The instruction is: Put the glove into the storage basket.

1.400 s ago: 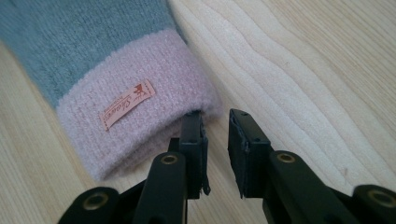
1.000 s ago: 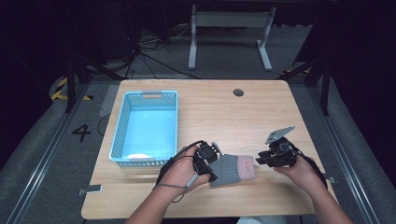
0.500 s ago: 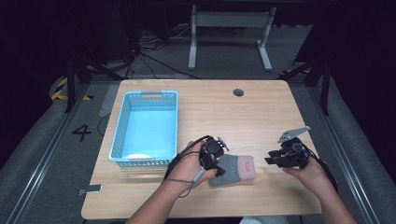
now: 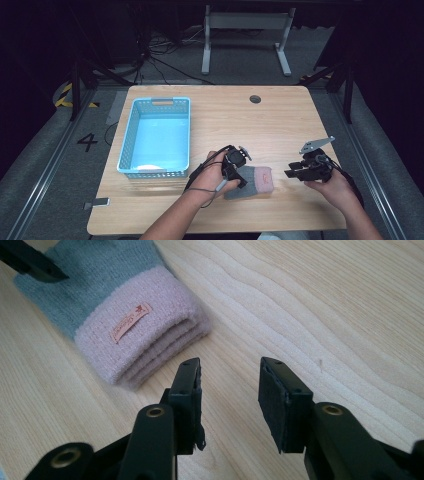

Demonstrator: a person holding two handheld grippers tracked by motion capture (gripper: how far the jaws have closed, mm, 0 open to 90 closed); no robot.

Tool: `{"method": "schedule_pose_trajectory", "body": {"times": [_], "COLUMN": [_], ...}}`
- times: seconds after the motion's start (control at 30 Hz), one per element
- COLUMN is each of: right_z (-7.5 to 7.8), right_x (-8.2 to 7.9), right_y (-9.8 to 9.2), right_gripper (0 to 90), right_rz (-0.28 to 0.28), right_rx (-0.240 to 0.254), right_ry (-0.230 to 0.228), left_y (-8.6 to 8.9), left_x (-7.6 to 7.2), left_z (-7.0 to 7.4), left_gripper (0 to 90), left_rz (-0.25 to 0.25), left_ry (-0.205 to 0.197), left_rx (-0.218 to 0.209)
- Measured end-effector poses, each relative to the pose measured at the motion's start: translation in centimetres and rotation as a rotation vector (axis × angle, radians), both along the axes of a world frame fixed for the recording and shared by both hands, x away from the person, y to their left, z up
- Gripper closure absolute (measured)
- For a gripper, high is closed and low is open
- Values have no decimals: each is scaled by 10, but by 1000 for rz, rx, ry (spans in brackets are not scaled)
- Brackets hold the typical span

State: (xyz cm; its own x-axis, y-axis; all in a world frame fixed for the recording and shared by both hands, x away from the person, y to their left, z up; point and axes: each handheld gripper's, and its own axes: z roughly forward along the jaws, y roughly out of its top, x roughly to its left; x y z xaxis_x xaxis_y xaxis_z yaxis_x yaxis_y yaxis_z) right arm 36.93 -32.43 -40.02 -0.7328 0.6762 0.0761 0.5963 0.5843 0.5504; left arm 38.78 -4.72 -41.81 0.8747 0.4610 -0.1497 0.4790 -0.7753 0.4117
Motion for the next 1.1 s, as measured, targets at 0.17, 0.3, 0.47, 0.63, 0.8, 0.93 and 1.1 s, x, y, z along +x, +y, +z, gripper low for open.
{"method": "schedule_pose_trajectory", "body": {"times": [0.17,0.3,0.47,0.63,0.8,0.93,1.1], "right_z": [0,0,0,0,-1,-1,0], "right_x": [-1,-1,-1,-1,-1,-1,-1], "right_y": [2,3,3,3,3,3,2], "right_gripper": [606,601,597,592,587,587,587], "right_rz": [20,22,21,21,16,13,7], "right_rx": [14,17,23,27,30,37,46], "right_ry": [3,7,10,10,18,19,24], "left_y": [-9,-12,-15,-15,-16,-16,-16], "left_x": [-2,-2,-1,0,1,-1,-3], "left_z": [-7,-11,-15,-18,-20,-18,-15], "left_gripper": [269,223,176,154,190,307,561], "left_rz": [5,14,16,9,-12,-18,-42], "left_ry": [-12,-22,-16,-6,18,24,83], "left_rx": [46,65,92,88,81,77,52]}}
